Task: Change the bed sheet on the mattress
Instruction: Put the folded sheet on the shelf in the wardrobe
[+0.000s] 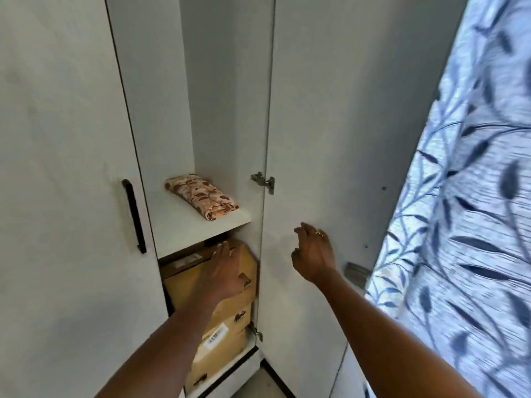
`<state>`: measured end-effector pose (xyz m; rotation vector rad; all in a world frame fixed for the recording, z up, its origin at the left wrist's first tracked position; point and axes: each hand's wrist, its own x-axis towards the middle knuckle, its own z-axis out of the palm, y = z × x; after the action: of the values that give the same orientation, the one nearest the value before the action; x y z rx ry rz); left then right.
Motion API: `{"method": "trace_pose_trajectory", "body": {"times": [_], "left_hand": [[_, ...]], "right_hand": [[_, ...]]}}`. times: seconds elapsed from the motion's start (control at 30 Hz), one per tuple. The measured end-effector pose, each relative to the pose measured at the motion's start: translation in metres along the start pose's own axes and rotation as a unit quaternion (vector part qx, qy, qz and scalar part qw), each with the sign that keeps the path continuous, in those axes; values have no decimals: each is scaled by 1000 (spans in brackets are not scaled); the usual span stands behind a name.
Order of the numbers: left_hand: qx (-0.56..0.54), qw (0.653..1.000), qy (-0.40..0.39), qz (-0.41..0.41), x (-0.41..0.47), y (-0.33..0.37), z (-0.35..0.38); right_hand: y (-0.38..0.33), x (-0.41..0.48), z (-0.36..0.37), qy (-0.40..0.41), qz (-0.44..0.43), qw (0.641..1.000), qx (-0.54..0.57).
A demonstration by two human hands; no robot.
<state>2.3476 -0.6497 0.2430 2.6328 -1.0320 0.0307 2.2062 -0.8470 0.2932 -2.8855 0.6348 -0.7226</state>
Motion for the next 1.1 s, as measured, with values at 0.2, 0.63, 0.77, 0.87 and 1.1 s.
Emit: {"method": "trace_pose_trajectory", "body": {"times": [0.2,0.63,0.77,0.87,1.1], "left_hand": [[-70,996,47,-41,-48,59,-19],[-100,986,99,-87,-178,75,-91],[-92,982,113,-125,-188,58,-106],[-98,978,117,-139,-186,48,-111],[-114,972,156,-135,-169,20,-124]], "right_hand": [[51,-46,-101,241,182,936,181],[73,-54,-145,92,316,876,352],[49,-77,-143,99,259,920,278],[26,-78,-132,57,177,940,287],[-44,-70,-113,-11,28,931,365]]}}
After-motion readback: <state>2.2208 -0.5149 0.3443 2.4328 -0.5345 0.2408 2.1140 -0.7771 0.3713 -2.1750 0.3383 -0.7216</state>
